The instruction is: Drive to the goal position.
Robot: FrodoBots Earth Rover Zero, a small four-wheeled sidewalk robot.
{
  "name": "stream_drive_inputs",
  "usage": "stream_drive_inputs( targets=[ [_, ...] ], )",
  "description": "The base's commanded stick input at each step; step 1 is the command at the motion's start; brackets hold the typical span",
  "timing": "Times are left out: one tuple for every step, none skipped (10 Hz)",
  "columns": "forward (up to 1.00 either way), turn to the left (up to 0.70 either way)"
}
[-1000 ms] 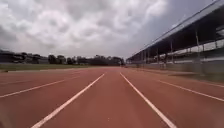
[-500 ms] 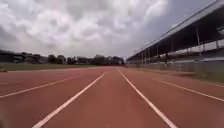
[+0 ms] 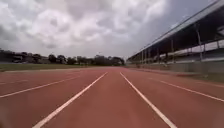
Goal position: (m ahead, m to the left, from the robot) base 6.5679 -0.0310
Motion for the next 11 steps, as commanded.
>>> stream_drive_inputs(
  targets=[
    [0.45, 0.00],
    [0.45, 0.00],
    [0.45, 0.00],
    [0.45, 0.00],
    [0.45, 0.00],
    [0.45, 0.00],
    [0.45, 0.00],
    [0.45, 0.00],
    [0.45, 0.00],
    [0.45, 0.00],
    [0.45, 0.00]
  ],
)
